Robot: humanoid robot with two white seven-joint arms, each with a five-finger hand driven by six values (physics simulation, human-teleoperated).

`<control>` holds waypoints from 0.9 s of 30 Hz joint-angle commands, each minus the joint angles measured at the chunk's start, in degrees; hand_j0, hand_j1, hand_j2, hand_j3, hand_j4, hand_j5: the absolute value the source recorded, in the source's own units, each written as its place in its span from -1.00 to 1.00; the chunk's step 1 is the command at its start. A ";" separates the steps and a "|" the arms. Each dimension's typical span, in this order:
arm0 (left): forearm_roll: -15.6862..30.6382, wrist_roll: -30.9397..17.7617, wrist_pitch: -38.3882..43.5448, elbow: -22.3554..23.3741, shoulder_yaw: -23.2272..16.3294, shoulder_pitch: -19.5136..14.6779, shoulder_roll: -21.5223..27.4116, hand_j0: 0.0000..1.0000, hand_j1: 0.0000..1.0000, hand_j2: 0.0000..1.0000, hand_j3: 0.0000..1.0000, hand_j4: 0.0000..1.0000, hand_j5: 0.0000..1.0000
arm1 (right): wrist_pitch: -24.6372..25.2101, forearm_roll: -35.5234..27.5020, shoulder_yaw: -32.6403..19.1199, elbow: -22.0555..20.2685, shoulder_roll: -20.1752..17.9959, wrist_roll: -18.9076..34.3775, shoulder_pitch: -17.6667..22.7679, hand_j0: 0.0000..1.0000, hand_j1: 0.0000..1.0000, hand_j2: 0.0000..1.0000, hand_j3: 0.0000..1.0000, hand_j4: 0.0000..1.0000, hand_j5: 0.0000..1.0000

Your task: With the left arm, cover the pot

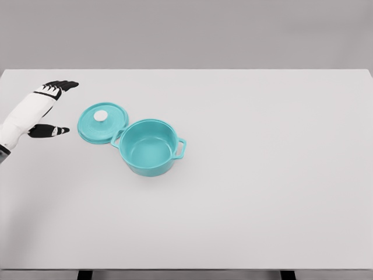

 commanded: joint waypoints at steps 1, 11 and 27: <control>0.38 0.02 0.01 -0.05 0.04 0.00 0.04 1.00 1.00 1.00 1.00 1.00 1.00 | 0.00 0.00 0.00 -0.03 0.00 0.01 0.00 1.00 1.00 1.00 1.00 1.00 1.00; -6.04 -8.58 0.01 0.56 -0.84 -3.95 0.04 1.00 1.00 1.00 1.00 1.00 1.00 | 0.00 0.00 0.00 -0.03 0.00 0.01 -0.09 1.00 1.00 1.00 1.00 1.00 1.00; -5.77 -26.52 0.01 3.73 -11.39 -17.84 -0.92 1.00 1.00 1.00 1.00 1.00 1.00 | 0.00 0.00 0.00 -0.03 0.00 0.01 0.00 1.00 1.00 1.00 1.00 1.00 1.00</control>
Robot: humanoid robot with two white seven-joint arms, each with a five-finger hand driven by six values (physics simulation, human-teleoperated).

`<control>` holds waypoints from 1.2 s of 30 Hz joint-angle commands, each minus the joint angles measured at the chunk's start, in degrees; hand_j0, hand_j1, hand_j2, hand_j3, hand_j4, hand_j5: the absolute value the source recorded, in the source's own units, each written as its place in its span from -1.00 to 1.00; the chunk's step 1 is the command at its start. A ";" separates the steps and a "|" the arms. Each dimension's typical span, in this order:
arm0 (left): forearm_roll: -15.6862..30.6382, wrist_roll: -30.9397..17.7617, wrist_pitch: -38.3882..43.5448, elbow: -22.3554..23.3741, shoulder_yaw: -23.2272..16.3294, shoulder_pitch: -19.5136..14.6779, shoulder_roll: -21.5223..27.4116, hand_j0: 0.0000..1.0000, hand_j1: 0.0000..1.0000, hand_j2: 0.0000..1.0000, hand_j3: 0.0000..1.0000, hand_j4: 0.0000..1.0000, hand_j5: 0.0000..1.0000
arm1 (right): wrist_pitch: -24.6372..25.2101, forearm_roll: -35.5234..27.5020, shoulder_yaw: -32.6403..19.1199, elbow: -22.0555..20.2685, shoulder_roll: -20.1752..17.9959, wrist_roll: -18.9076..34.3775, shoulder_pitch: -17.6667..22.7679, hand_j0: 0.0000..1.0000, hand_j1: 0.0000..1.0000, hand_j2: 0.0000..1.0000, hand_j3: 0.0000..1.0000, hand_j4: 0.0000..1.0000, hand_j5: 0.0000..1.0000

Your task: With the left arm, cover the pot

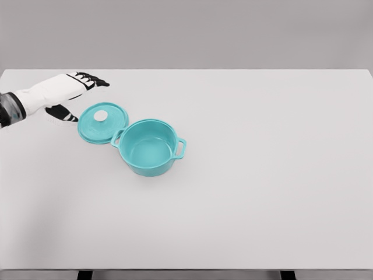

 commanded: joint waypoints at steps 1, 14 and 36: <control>0.74 -1.28 0.08 1.36 -2.46 -0.09 -0.86 1.00 1.00 1.00 1.00 1.00 1.00 | 0.00 0.01 0.00 0.05 0.00 0.01 0.09 1.00 1.00 1.00 1.00 1.00 1.00; 5.32 -1.37 0.08 2.06 -6.24 -1.32 -0.34 0.83 0.83 0.83 0.83 0.83 0.83 | 0.00 0.01 0.00 0.05 0.00 0.01 0.00 1.00 1.00 1.00 1.00 1.00 1.00; 4.88 -1.37 0.08 6.28 -10.37 -4.66 -0.43 0.59 0.59 0.59 0.59 0.59 0.59 | 0.00 0.01 0.00 0.05 0.00 0.01 0.00 1.00 1.00 1.00 1.00 1.00 1.00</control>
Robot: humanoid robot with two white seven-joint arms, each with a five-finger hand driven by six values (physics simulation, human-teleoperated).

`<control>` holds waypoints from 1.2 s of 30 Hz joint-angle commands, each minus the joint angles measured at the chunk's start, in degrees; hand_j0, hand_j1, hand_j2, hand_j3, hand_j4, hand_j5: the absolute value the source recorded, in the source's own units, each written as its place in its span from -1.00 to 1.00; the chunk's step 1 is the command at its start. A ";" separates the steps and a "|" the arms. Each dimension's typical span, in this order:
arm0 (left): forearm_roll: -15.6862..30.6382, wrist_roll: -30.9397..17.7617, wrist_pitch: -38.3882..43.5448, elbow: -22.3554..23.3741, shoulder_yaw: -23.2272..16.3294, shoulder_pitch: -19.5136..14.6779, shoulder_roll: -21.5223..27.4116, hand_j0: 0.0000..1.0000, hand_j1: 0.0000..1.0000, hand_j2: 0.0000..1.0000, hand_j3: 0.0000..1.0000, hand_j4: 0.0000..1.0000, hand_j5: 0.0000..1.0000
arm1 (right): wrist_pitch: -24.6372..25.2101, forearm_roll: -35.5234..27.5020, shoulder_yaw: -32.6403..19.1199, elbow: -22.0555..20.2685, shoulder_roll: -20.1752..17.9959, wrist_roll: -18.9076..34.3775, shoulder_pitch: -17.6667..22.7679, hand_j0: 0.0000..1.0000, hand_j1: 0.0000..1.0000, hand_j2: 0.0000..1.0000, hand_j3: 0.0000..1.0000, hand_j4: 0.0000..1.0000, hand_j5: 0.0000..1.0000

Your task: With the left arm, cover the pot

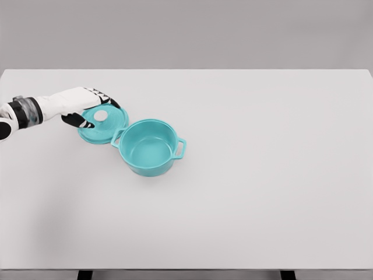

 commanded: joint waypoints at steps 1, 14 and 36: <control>0.33 0.03 0.13 0.88 -0.05 -0.17 0.01 0.57 0.57 0.57 0.57 0.57 0.57 | 0.00 0.01 0.01 0.03 0.00 0.01 0.09 1.00 1.00 1.00 1.00 1.00 1.00; 0.24 0.03 0.13 3.78 -2.42 -2.37 -0.34 0.52 0.52 0.52 0.52 0.52 0.52 | 0.00 0.01 0.01 0.03 0.00 0.01 0.00 1.00 1.00 1.00 1.00 1.00 1.00; -0.55 0.03 0.13 5.80 -2.86 -3.34 -1.92 0.50 0.50 0.50 0.50 0.50 0.50 | 0.00 0.01 0.01 0.03 0.00 0.01 0.09 1.00 1.00 1.00 1.00 1.00 1.00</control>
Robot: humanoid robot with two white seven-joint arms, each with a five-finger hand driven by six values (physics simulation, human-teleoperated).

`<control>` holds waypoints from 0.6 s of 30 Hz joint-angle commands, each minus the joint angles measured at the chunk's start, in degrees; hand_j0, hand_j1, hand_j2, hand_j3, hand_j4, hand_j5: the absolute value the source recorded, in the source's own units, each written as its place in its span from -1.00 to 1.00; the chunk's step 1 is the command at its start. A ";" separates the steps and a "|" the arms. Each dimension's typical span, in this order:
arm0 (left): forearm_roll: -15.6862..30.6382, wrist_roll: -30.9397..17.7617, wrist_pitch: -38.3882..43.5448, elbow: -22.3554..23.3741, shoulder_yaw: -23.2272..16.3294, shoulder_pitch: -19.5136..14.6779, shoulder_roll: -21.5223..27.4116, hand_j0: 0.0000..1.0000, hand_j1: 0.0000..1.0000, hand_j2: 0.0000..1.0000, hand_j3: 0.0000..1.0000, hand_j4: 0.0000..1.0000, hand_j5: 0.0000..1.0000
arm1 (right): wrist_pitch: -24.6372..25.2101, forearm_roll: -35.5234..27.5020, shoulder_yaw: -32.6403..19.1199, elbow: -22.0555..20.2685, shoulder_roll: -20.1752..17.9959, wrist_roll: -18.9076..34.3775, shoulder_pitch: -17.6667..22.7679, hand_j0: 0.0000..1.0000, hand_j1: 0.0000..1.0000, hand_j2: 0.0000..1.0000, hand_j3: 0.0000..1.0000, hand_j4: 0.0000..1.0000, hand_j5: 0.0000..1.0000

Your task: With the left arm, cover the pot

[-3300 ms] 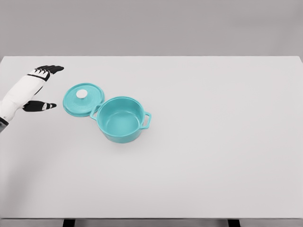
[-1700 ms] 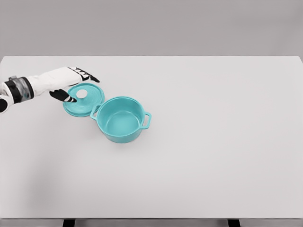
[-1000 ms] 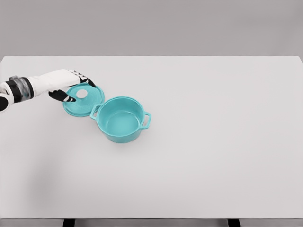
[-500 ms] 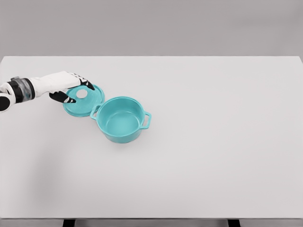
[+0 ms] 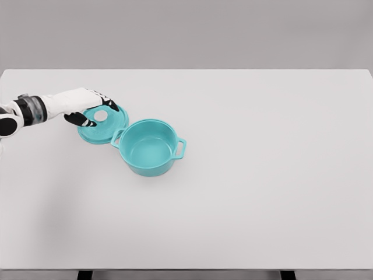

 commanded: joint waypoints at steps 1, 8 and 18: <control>0.33 0.03 0.13 0.03 0.07 0.00 -0.10 0.50 0.50 0.50 0.50 0.50 0.50 | 0.00 0.00 0.00 -0.05 0.00 0.01 0.00 1.00 1.00 1.00 1.00 1.00 1.00; 0.33 0.03 0.13 0.12 0.07 0.00 -0.10 0.41 0.41 0.41 0.41 0.41 0.41 | 0.00 0.00 0.00 0.04 0.00 0.01 0.00 1.00 1.00 1.00 1.00 1.00 1.00; 0.33 0.03 0.13 1.09 0.07 0.00 -0.10 0.41 0.41 0.41 0.41 0.41 0.41 | 0.00 0.00 0.00 0.04 0.00 0.01 0.00 1.00 1.00 1.00 1.00 1.00 1.00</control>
